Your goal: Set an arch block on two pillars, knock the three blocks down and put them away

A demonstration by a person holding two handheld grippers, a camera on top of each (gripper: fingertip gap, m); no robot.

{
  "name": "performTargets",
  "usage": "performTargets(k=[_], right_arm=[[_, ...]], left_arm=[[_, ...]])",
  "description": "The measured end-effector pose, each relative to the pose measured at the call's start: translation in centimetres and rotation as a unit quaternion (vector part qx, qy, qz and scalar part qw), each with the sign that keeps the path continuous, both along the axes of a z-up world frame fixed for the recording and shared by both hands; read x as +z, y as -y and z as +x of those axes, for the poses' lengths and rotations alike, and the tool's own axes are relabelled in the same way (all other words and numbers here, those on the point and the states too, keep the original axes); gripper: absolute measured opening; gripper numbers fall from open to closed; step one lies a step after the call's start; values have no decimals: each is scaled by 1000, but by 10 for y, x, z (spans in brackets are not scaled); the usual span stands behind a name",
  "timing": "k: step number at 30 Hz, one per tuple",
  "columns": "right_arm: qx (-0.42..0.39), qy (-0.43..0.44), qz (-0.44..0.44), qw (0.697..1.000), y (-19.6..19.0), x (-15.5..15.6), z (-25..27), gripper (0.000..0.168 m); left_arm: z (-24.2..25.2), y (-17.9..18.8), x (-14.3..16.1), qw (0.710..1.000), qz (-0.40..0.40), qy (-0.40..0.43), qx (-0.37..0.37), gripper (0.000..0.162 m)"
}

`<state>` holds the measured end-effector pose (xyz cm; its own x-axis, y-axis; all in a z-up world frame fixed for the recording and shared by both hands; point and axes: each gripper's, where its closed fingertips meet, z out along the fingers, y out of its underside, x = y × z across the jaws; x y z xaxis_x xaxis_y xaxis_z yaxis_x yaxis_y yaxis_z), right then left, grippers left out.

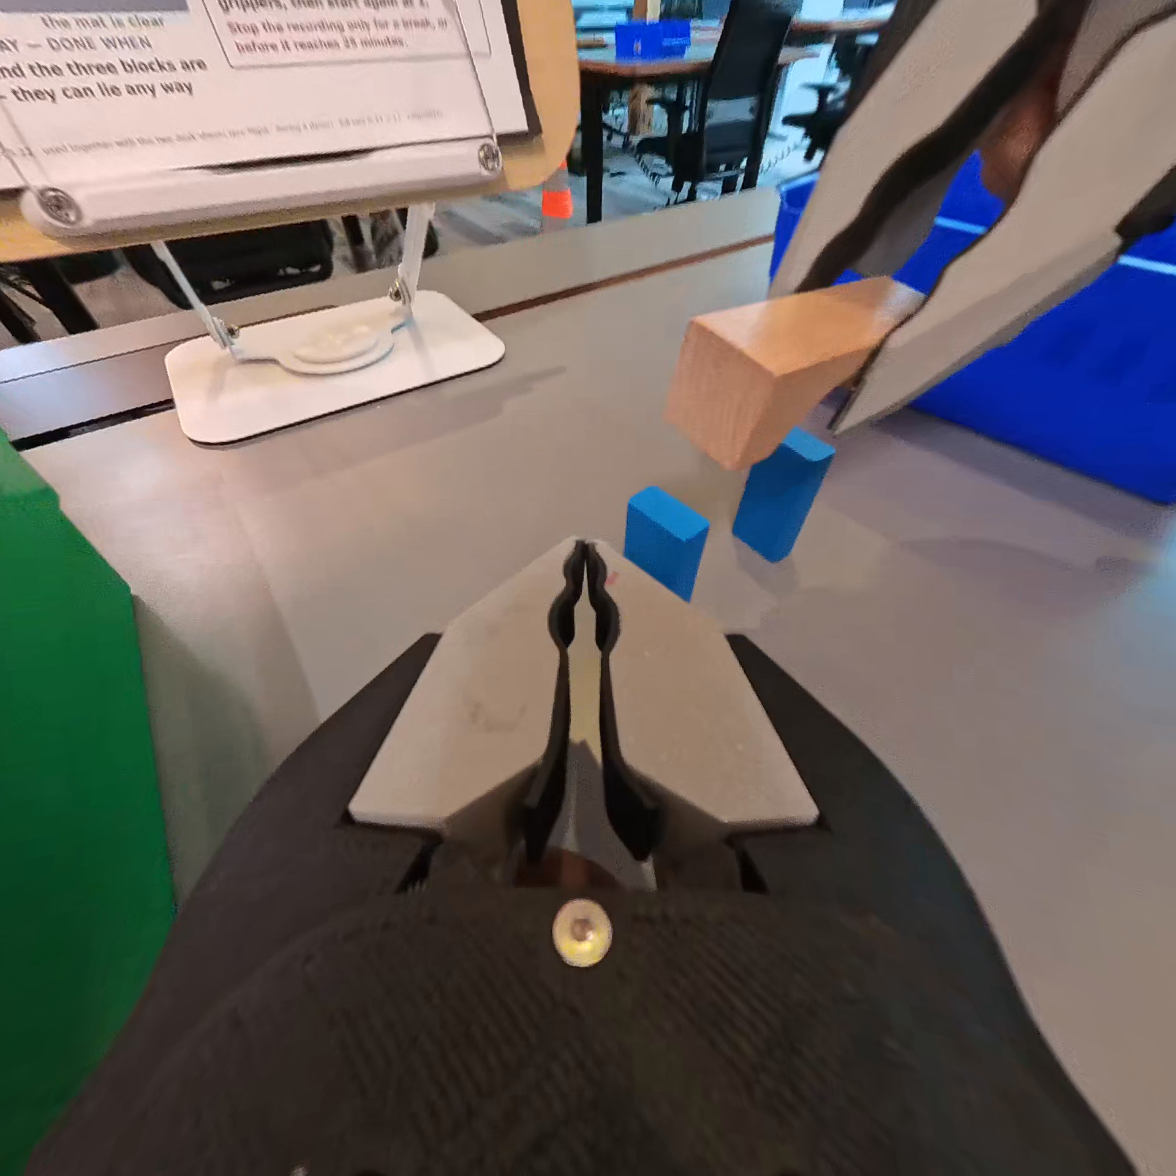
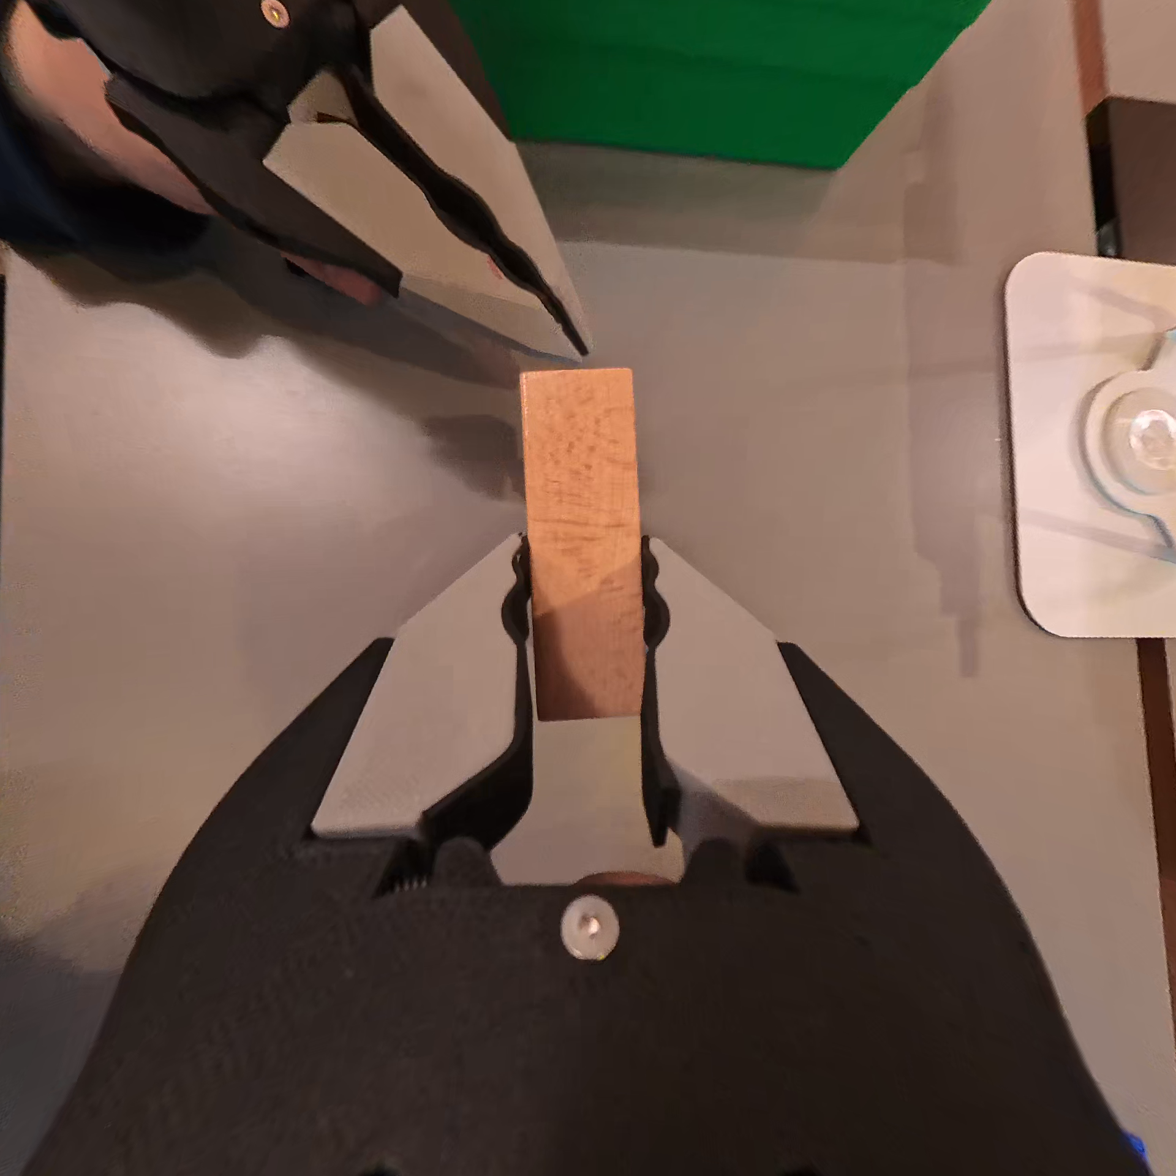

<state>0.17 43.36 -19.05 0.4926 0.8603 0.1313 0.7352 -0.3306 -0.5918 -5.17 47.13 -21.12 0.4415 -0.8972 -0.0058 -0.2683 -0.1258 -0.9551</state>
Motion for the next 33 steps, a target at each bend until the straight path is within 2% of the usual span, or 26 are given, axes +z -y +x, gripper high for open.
performTargets(k=[4, 24, 33], right_arm=[[10, 21, -15, 1000, -7, -12, 5, 31], [11, 23, -31, 999, -11, -30, 10, 31], [12, 20, -29, 999, -14, -29, 10, 31]], left_arm=[[0, -4, -4, 1000, -15, -2, 4, 0], [1, -5, -6, 1000, -18, -4, 1, 0], [1, -5, -6, 1000, -20, -4, -1, 0]])
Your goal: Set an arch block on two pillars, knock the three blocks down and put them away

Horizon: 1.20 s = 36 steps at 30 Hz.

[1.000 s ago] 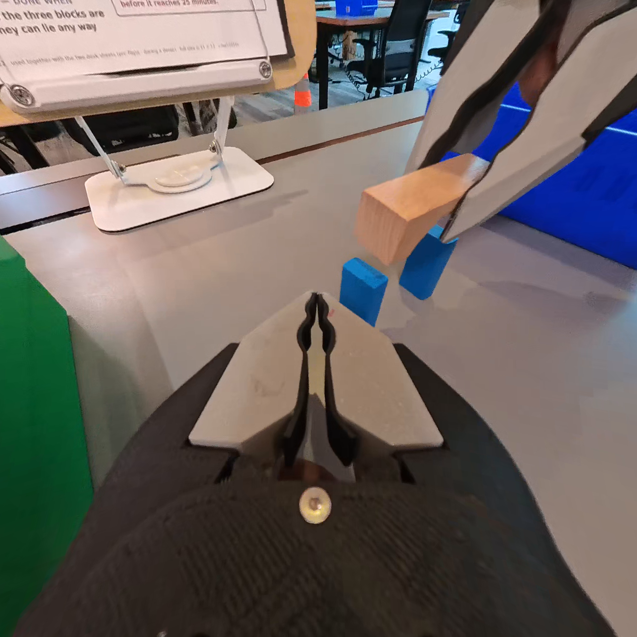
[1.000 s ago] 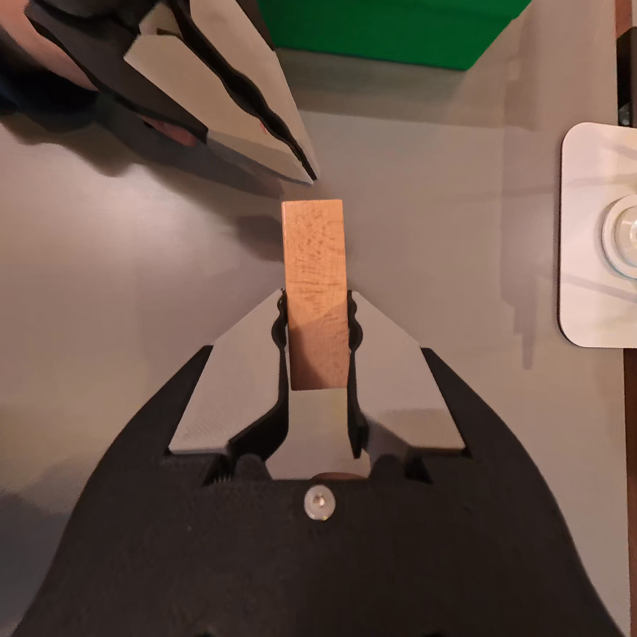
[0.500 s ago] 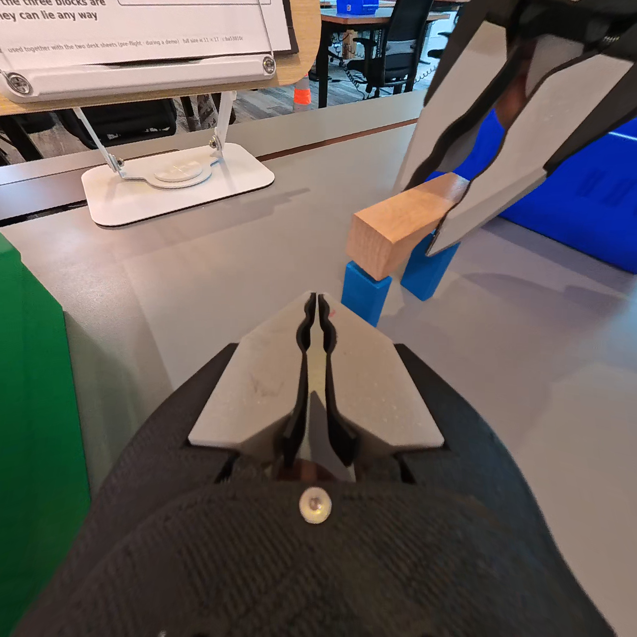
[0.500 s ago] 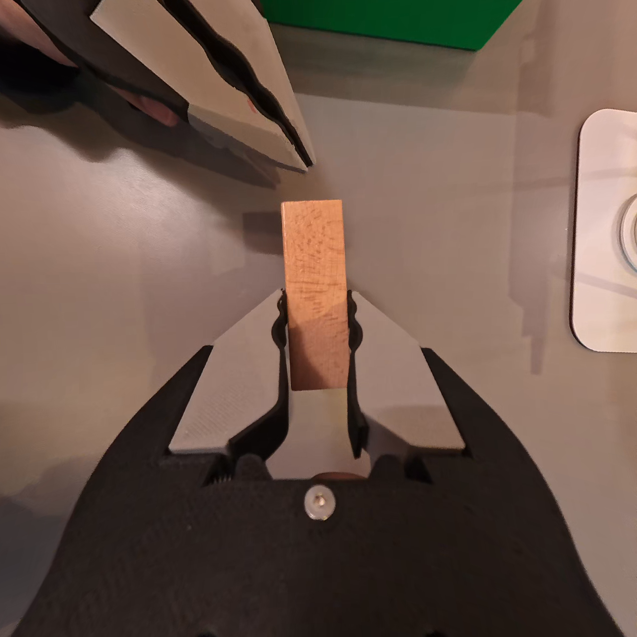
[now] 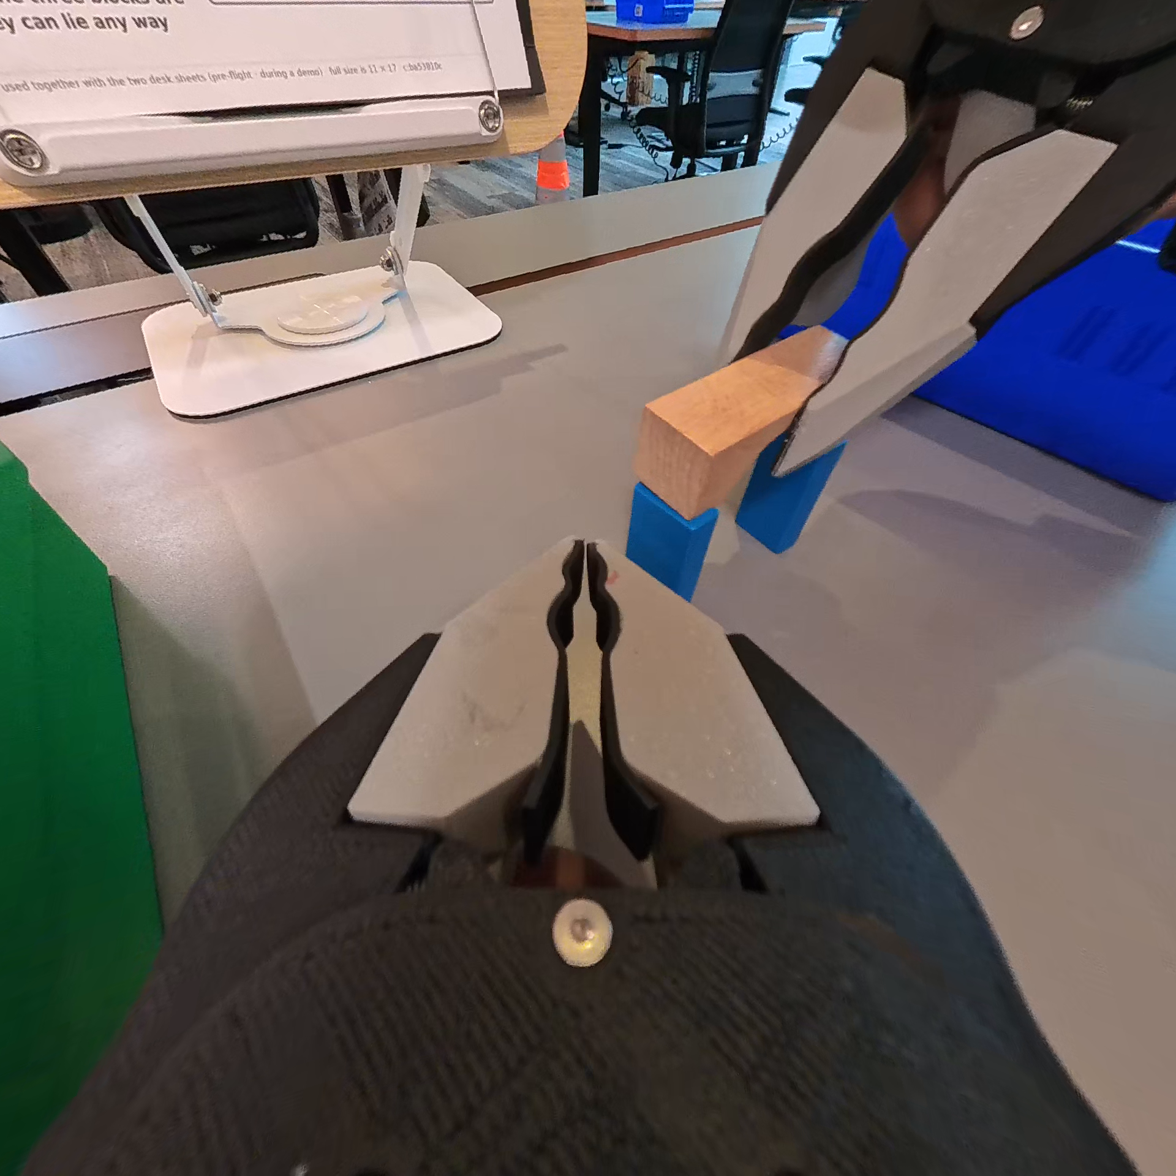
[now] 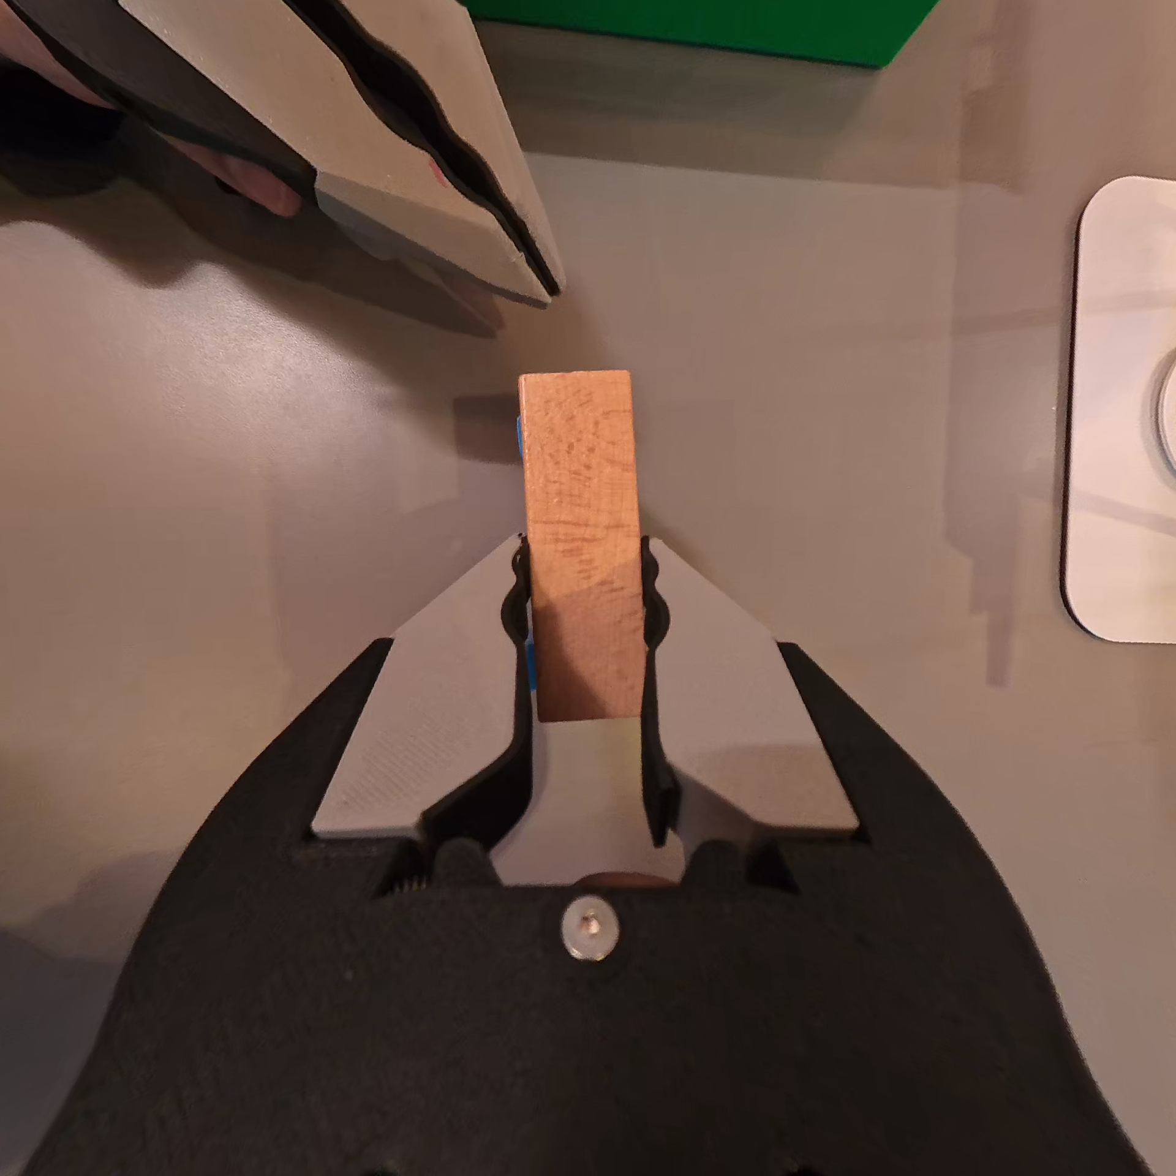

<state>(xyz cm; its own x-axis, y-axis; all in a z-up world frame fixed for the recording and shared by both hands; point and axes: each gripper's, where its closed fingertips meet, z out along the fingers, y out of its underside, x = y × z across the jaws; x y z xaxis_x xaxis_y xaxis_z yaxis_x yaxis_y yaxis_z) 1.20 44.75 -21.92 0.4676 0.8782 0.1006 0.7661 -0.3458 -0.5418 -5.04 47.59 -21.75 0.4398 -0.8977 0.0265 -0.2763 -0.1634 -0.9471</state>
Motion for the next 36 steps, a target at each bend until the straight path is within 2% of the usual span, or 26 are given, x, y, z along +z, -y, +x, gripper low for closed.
performTargets(k=[15, 20, 24, 31, 34, 36], right_arm=[[-5, -11, 1, 1000, -2, -3, -1, 31], [-3, -50, 1, 999, 1, 8, -9, 40], [-12, -50, 18, 999, -2, 15, -8, 40], [-63, -101, 112, 986, -3, 64, -8, 47], [-77, -171, 164, 968, 20, 89, -17, 43], [-103, -186, 209, 954, 36, 89, -13, 37]], left_arm=[[-1, -1, 0, 1000, -4, 1, 1, 0], [0, 0, -1, 1000, -6, 1, -1, 0], [-1, -1, -1, 1000, -9, 3, 0, 0], [-2, -3, -2, 1000, -17, 3, 6, 3], [-5, -8, -3, 1000, -19, -1, 19, 1], [-10, -14, -6, 999, -19, -10, 39, 0]])
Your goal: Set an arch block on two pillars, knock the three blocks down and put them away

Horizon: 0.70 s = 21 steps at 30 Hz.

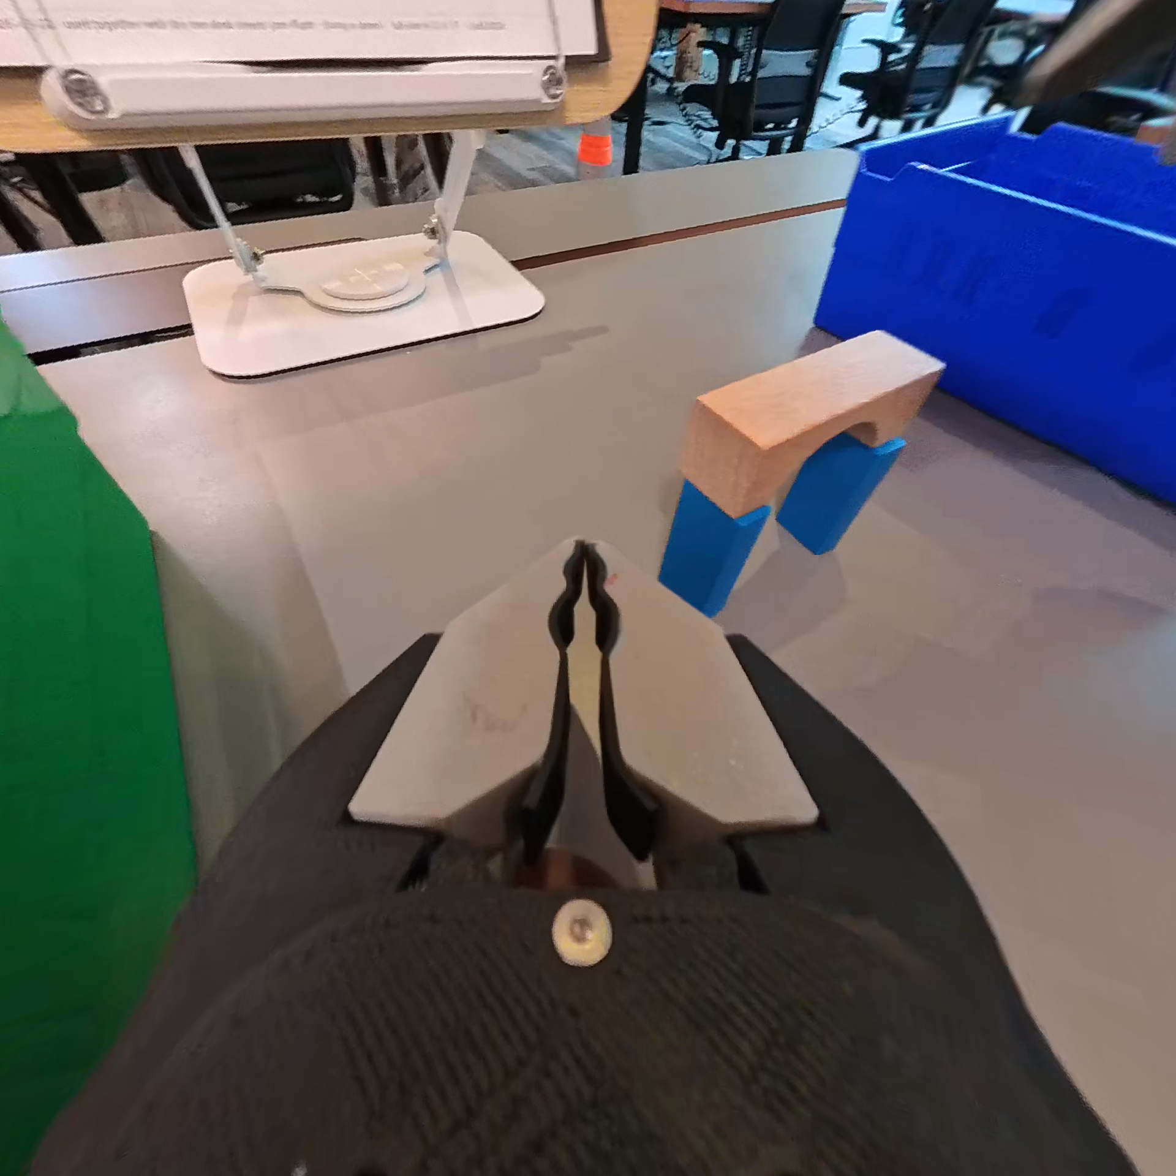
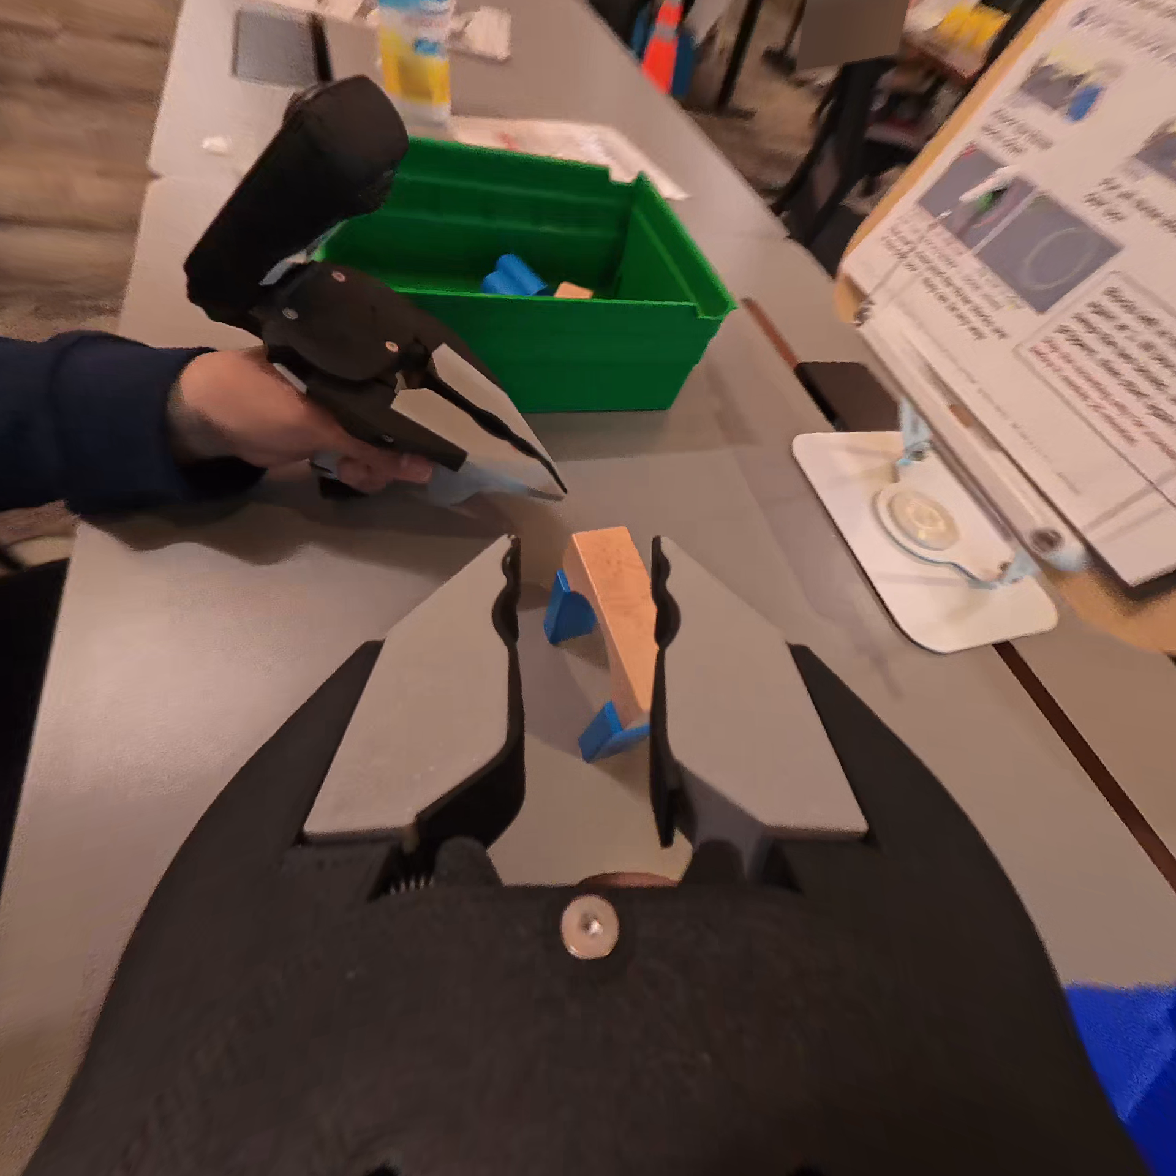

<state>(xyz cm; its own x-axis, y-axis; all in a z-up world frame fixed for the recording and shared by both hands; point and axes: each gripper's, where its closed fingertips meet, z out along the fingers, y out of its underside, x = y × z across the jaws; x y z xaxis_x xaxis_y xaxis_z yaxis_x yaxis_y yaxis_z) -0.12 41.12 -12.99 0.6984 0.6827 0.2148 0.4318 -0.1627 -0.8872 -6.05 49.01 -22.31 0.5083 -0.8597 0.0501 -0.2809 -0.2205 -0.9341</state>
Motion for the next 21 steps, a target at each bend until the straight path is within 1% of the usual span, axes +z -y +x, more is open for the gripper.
performTargets(k=[1, 3, 6, 7, 9, 11, 12, 13, 16, 21], right_arm=[[-27, -4, 21, 999, 6, -3, 6, 35], [-110, -7, 61, 992, 15, -12, 28, 30], [-231, -53, 79, 968, 27, -33, 63, 27], [-261, -66, 76, 960, 29, -43, 73, 28], [-303, -58, 73, 948, 31, -63, 90, 28], [-321, -33, 51, 945, 30, -76, 100, 28], [-323, -29, 50, 945, 30, -77, 102, 29], [-327, -27, 55, 943, 30, -77, 104, 28], [-340, -4, 77, 937, 37, -72, 109, 28], [-337, -5, 95, 936, 39, -66, 103, 29]], left_arm=[[-2, -3, -1, 1000, 0, -5, 8, 0], [-3, -6, -4, 1000, -5, -14, 20, 0], [6, -9, -13, 999, -33, -29, 30, 0], [17, -6, -14, 998, -54, -21, 23, 0], [51, 8, -16, 996, -90, -7, 3, 0], [87, 30, -15, 995, -96, -5, -29, 0], [100, 38, -14, 995, -94, -5, -38, 0], [106, 37, -14, 996, -81, -10, -30, 0], [103, 31, -16, 998, -55, -29, -20, 0], [80, 20, -6, 997, -73, 23, -3, 0]])
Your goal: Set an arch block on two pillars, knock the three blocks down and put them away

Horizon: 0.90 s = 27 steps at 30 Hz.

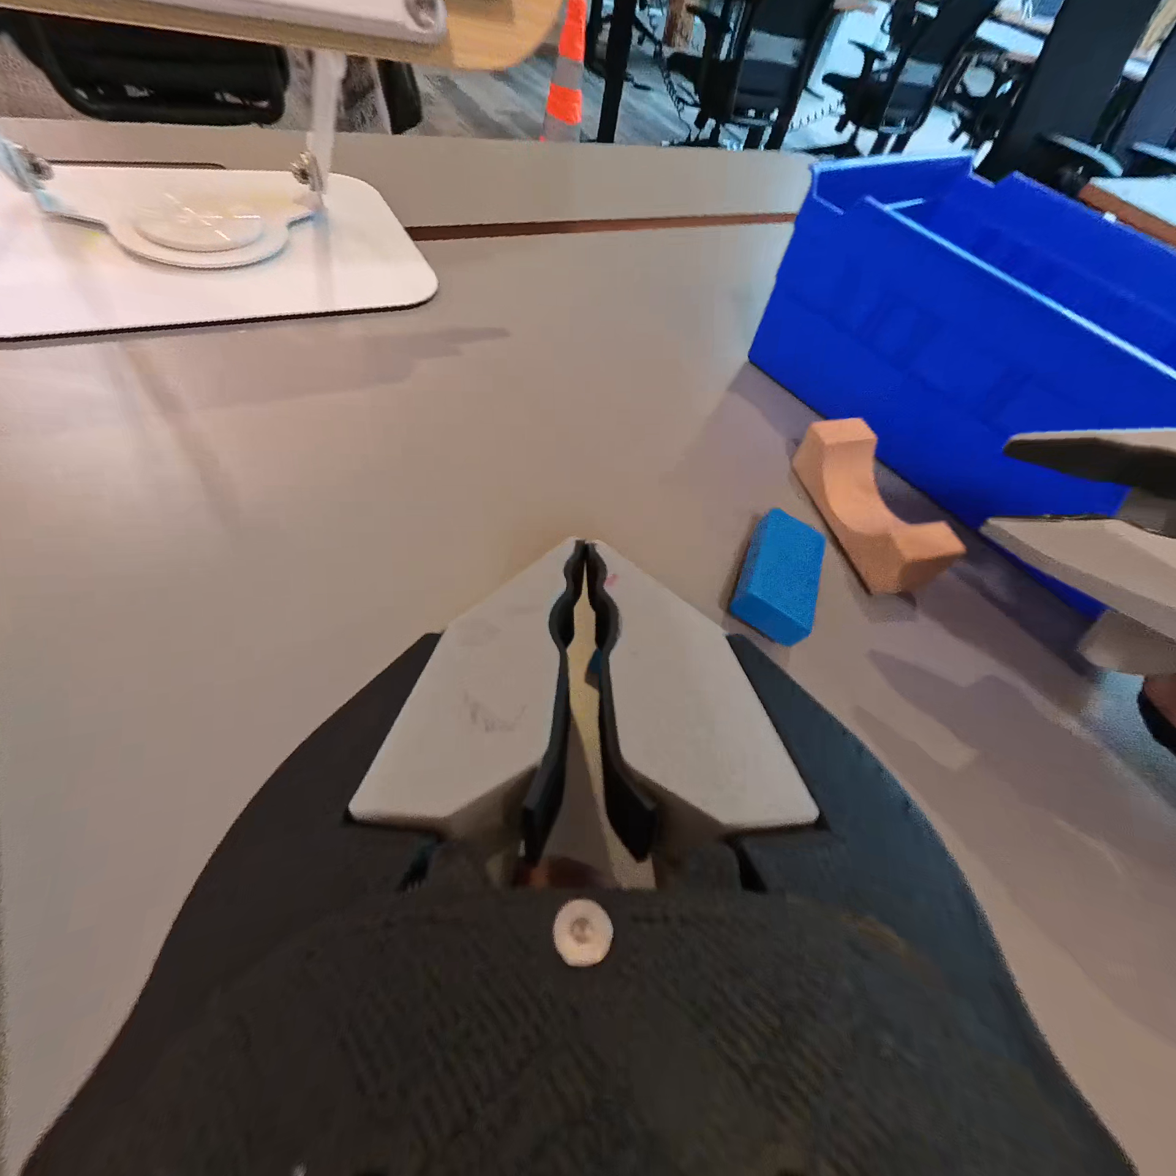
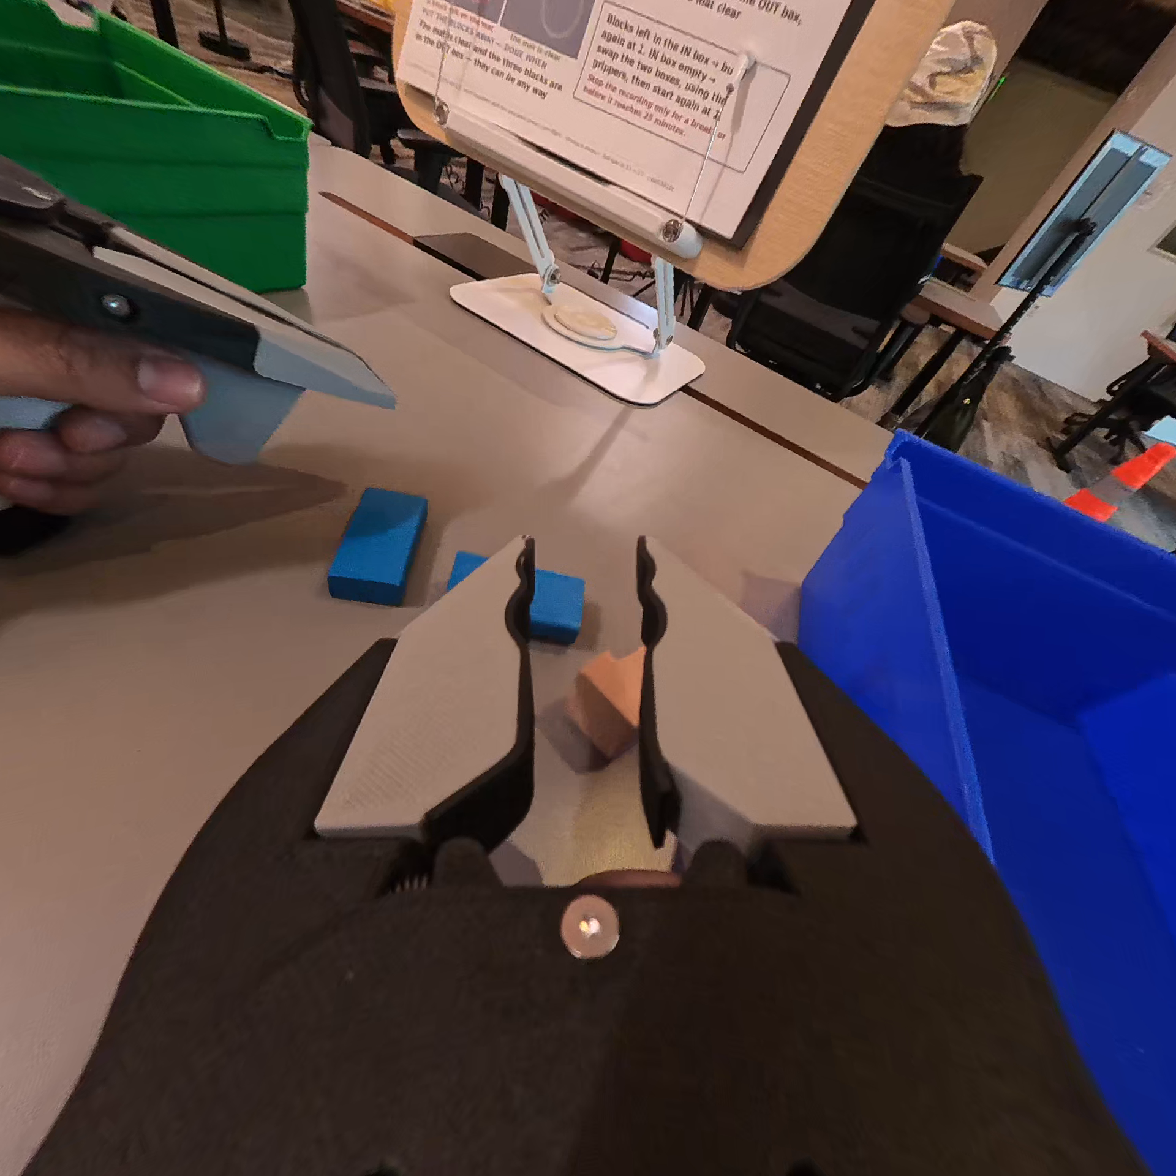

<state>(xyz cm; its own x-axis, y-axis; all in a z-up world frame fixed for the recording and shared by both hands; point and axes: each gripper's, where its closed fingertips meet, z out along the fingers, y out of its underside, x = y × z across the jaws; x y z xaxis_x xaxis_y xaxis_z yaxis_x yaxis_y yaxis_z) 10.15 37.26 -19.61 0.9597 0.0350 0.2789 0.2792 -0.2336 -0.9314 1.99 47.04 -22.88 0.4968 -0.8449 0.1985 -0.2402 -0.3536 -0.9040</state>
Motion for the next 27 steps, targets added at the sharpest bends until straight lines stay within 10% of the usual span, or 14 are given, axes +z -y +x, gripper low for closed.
performTargets(k=[12, 20, 23, 27], right_arm=[[-48, -55, -44, 996, 8, -24, 18, 46], [-144, 80, -160, 973, 2, -61, 33, 79], [-149, 71, -201, 966, -3, -74, 39, 42], [-131, 42, -204, 969, -2, -75, 38, 32]], left_arm=[[-21, 1, 14, 996, 94, 2, -9, 15], [-19, 5, 14, 993, 113, -10, -20, 14], [-18, 7, 14, 993, 119, -13, -23, 15], [-19, 6, 15, 993, 113, -5, -21, 14]])
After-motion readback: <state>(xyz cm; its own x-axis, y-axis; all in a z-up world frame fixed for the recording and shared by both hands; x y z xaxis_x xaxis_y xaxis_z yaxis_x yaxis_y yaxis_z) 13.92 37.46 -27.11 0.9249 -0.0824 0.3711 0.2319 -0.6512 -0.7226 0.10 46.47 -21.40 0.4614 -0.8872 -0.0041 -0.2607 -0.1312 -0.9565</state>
